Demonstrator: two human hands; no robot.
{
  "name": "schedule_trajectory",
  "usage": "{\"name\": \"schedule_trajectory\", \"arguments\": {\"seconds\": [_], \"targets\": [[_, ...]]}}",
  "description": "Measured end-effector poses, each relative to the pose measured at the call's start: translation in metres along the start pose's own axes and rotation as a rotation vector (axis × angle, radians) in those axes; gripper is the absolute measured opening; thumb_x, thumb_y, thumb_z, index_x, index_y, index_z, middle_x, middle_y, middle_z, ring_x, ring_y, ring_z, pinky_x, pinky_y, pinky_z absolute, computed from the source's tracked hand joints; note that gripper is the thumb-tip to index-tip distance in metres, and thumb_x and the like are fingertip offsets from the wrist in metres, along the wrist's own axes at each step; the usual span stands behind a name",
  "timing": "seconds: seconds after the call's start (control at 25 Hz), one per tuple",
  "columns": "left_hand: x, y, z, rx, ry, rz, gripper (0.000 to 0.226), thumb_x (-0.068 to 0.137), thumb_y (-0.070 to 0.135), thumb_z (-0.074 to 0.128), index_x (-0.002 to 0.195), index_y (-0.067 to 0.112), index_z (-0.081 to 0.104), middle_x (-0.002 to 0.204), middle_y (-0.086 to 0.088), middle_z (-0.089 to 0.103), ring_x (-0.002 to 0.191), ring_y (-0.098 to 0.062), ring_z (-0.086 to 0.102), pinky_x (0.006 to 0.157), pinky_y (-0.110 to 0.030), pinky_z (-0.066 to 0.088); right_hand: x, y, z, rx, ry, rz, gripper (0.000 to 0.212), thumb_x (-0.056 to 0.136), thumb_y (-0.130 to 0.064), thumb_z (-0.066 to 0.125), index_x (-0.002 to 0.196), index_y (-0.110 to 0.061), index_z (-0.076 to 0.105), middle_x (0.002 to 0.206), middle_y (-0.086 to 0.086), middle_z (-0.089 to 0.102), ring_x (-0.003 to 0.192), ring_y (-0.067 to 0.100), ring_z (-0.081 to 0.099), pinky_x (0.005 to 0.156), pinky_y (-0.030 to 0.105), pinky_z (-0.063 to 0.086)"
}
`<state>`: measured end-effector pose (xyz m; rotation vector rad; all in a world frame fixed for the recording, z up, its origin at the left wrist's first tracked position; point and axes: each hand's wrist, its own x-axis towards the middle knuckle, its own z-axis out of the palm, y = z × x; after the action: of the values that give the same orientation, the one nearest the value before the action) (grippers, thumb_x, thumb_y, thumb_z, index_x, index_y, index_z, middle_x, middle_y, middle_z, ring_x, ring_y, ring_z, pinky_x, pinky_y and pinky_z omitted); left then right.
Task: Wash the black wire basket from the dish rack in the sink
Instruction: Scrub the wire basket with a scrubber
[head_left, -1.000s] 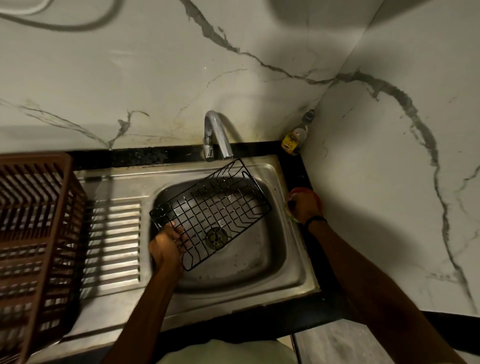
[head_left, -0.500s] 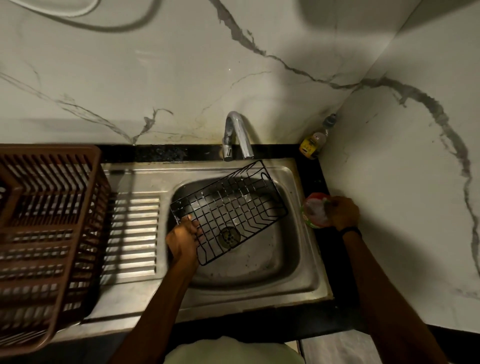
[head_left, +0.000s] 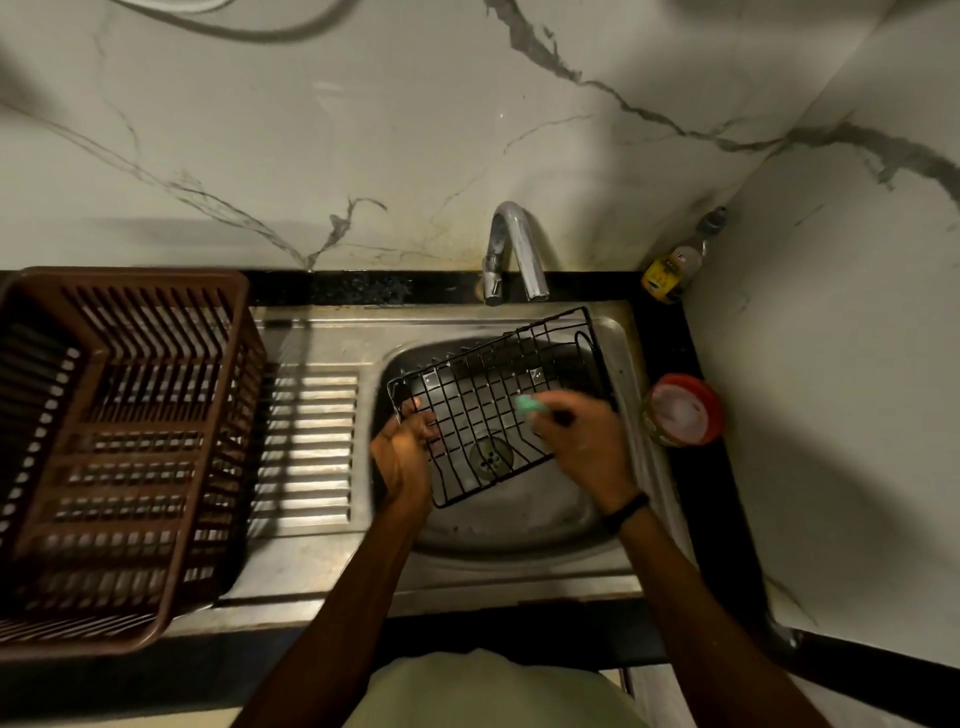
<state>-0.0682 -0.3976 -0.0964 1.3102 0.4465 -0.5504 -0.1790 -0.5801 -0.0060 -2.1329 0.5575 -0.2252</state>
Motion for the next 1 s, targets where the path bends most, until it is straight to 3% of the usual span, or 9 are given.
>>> {"name": "schedule_trajectory", "arguments": {"seconds": [0.08,0.24,0.36,0.52,0.6,0.72,0.8,0.88,1.0], "targets": [[-0.004,0.003,0.005,-0.02,-0.017,0.004,0.037,0.087,-0.009,0.041,0.101,0.017,0.064,0.083,0.005,0.063,0.072,-0.012,0.059,0.064,-0.025,0.046,0.005,-0.011,0.039,-0.207,-0.159,-0.141,0.016,0.094,-0.019,0.063,0.105,-0.011,0.071,0.104,0.006,0.069,0.091,0.009,0.06,0.082,0.011,0.043],[-0.03,0.014,0.021,-0.018,0.035,0.137,0.01,0.097,0.016,0.056,0.101,0.019,0.065,0.087,0.002,0.065,0.08,-0.013,0.061,0.074,-0.024,0.05,0.008,-0.014,0.097,-0.494,-0.367,-0.229,0.016,0.093,-0.006,0.06,0.105,-0.009,0.071,0.11,0.011,0.062,0.099,0.021,0.059,0.093,0.035,0.05],[-0.025,0.014,0.023,-0.071,0.189,0.181,0.019,0.096,0.005,0.057,0.111,0.009,0.069,0.082,-0.002,0.064,0.083,-0.023,0.06,0.071,-0.032,0.05,0.008,-0.023,0.101,-0.512,-0.47,-0.251,0.02,0.093,-0.002,0.058,0.111,-0.005,0.069,0.114,0.014,0.062,0.103,0.023,0.059,0.092,0.024,0.046],[-0.028,0.008,0.013,-0.035,0.158,0.196,0.023,0.092,0.006,0.059,0.111,0.005,0.071,0.078,0.005,0.068,0.076,-0.015,0.061,0.074,-0.03,0.049,0.002,-0.019,0.085,-0.568,-0.649,-0.356,0.029,0.088,0.001,0.064,0.114,-0.009,0.07,0.116,0.01,0.064,0.109,0.021,0.059,0.089,0.023,0.042],[-0.03,0.005,0.016,0.009,0.224,0.222,0.018,0.092,0.008,0.063,0.108,0.009,0.072,0.081,0.002,0.069,0.077,-0.013,0.062,0.078,-0.036,0.052,-0.002,-0.018,0.085,-0.602,-0.663,-0.404,0.026,0.089,0.0,0.062,0.113,-0.008,0.07,0.116,0.009,0.063,0.106,0.02,0.058,0.092,0.025,0.044],[-0.034,0.002,0.02,0.15,0.2,0.28,0.011,0.094,0.007,0.063,0.097,0.011,0.073,0.083,-0.014,0.071,0.074,-0.007,0.065,0.078,-0.041,0.056,-0.002,-0.022,0.094,-0.453,-0.55,-0.304,0.019,0.096,-0.006,0.051,0.106,-0.001,0.066,0.107,0.01,0.063,0.082,0.011,0.056,0.078,0.017,0.049],[-0.03,0.001,0.014,0.191,0.148,0.341,0.017,0.092,0.004,0.064,0.106,0.002,0.074,0.088,-0.021,0.072,0.07,-0.005,0.064,0.073,-0.038,0.056,-0.004,-0.018,0.09,-0.531,-0.574,-0.357,0.02,0.095,-0.003,0.054,0.11,-0.004,0.067,0.115,0.009,0.062,0.093,0.011,0.058,0.089,0.017,0.047],[-0.03,0.002,0.008,0.159,0.15,0.363,0.026,0.088,0.008,0.065,0.11,-0.003,0.073,0.086,-0.015,0.07,0.068,-0.01,0.06,0.064,-0.033,0.05,-0.008,-0.009,0.079,-0.545,-0.668,-0.387,0.027,0.091,0.002,0.059,0.113,-0.009,0.07,0.118,0.009,0.062,0.107,0.019,0.058,0.095,0.021,0.042],[-0.035,0.003,0.011,0.143,0.123,0.37,0.023,0.081,0.019,0.063,0.098,0.009,0.075,0.083,-0.01,0.069,0.068,-0.015,0.057,0.063,-0.029,0.047,-0.008,-0.005,0.079,-0.486,-0.624,-0.297,0.028,0.089,0.002,0.061,0.112,-0.01,0.071,0.117,0.01,0.062,0.109,0.023,0.057,0.096,0.029,0.044]]}}
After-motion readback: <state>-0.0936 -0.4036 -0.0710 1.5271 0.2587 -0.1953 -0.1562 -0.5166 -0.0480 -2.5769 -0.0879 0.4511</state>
